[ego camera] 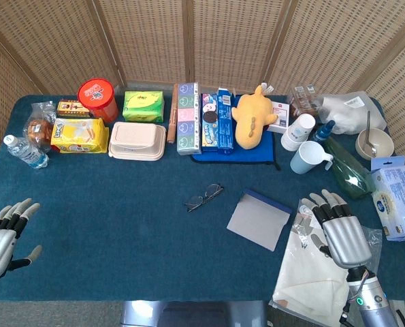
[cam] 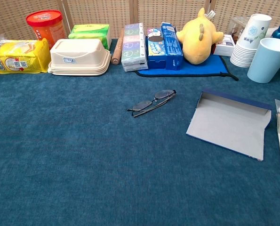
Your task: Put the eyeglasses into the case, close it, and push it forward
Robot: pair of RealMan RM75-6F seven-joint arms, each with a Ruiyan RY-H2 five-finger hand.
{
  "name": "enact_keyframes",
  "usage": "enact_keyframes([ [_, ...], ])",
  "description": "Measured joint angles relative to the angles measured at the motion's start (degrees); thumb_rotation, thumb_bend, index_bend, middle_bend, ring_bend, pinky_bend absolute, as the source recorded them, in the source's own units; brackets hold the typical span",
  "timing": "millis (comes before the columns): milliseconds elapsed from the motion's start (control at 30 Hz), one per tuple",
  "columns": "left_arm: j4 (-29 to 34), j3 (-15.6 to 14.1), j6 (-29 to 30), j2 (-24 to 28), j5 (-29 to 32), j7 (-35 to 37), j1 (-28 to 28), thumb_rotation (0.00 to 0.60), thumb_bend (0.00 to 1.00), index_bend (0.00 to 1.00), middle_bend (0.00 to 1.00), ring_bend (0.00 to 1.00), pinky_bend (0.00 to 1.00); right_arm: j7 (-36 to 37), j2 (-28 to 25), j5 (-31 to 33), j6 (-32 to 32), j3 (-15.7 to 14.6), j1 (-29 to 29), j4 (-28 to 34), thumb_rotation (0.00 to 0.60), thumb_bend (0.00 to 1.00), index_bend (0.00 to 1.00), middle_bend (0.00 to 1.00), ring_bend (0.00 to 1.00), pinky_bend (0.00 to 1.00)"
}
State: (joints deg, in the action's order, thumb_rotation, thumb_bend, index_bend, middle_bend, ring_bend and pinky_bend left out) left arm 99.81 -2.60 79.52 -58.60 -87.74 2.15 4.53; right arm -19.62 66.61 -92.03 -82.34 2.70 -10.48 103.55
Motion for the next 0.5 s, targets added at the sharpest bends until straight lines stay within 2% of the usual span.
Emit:
enact_keyframes([
  [500,-0.1,-0.2,1.9,0.8,-1.1,1.1,-0.7,0.6,0.28,0.04,0.0,0.0,0.0,-0.3,-0.1,-3.1,0.8,-0.4,-1.1,1.0,0.598,0.22,0.21,0.19,0.11,0.18],
])
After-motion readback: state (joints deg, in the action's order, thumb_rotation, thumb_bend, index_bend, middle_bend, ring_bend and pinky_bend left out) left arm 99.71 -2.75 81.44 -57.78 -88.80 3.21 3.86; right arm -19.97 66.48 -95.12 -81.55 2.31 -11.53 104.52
